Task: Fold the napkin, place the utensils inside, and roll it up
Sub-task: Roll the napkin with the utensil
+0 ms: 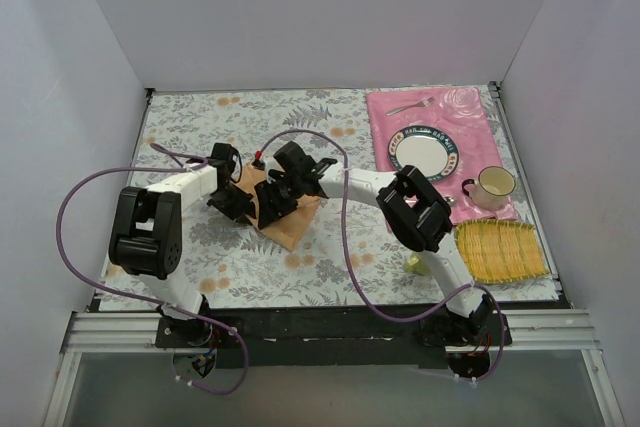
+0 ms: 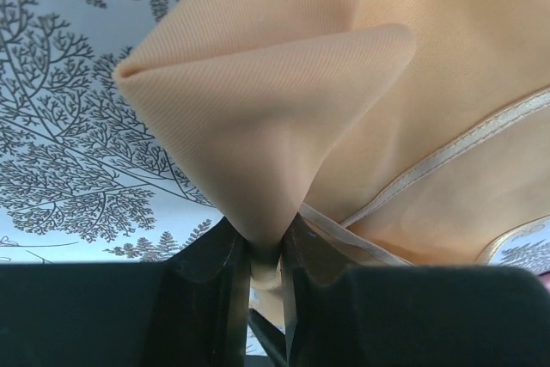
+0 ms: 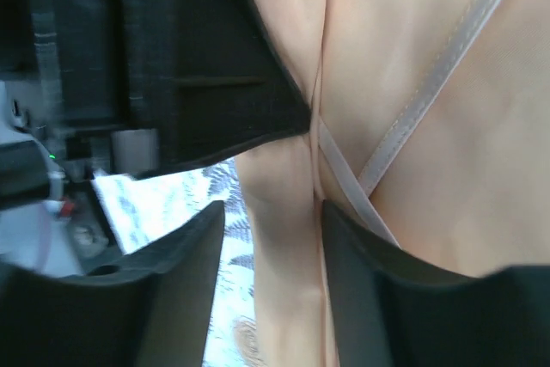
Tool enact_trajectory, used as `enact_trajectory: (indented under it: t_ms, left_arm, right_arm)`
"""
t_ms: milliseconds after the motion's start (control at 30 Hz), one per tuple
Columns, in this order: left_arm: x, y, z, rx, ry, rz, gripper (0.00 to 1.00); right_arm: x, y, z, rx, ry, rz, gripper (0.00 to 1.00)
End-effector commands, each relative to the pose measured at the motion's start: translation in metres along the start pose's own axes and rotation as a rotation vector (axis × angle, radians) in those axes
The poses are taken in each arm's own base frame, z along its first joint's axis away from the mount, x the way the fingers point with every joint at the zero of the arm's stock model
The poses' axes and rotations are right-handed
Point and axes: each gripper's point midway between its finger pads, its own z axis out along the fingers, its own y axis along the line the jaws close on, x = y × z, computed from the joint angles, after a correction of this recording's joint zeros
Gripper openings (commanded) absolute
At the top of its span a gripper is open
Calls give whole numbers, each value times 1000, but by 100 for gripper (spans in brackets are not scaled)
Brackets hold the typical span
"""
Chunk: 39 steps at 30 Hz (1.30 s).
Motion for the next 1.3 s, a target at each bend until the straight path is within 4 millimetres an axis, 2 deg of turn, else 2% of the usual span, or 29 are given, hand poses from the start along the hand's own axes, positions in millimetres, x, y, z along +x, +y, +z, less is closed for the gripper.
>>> enact_trajectory:
  t_ms: [0,33,100,133,167,200,233,267,300,333,367,433,500,667,700,767,900,1033,1233,1267]
  left_arm:
    - [2,17,13,-92,32,72,0]
    - [1,13,10,-82,40,92,0]
    - [5,11,8,-73,73,96,0]
    - [6,10,7,-66,84,102,0]
    - [9,9,5,-54,106,105,0]
    - [10,9,4,-46,117,106,0]
    - [8,9,3,-41,124,101,0]
    - [8,11,3,-41,133,109,0]
    - [8,11,2,-34,144,110,0]
    - [6,13,1,-36,153,99,0]
    - [6,13,0,-29,161,100,0]
    - [4,12,-3,-5,181,93,0]
    - [3,11,-7,9,200,91,0]
    - [5,12,-11,19,239,80,0]
    - [5,11,-11,18,241,79,0]
    - [8,9,-13,25,264,77,0]
    - [7,9,-15,17,272,76,0]
    - [7,7,-16,20,281,66,0]
    - [7,7,-14,21,295,65,0]
    - [7,8,-13,18,292,66,0]
  right_arm:
    - [-10,-5,-38,245,41,-277,63]
    - [-18,-3,-46,280,19,-312,64]
    - [-21,5,-50,298,-1,-381,69]
    - [-23,1,-52,343,-12,-422,70]
    - [-16,4,-47,358,-7,-456,71]
    - [-18,8,-49,375,-19,-512,76]
    - [-19,4,-51,429,-30,-541,78]
    - [-11,8,-43,437,-37,-584,78]
    - [-12,15,-46,449,-59,-617,78]
    - [-13,11,-47,494,-78,-647,78]
    - [-9,17,-42,495,-87,-674,78]
    - [-7,16,-42,539,-100,-719,78]
    - [-2,27,-34,540,-112,-773,78]
    - [1,37,-20,609,-110,-845,74]
    - [3,32,-17,637,-102,-849,73]
    - [0,34,-12,654,-108,-861,72]
    - [0,20,-4,726,-88,-871,68]
    - [5,15,4,725,-78,-879,65]
    - [14,-7,9,793,-44,-896,51]
    - [16,-9,11,792,-33,-898,44]
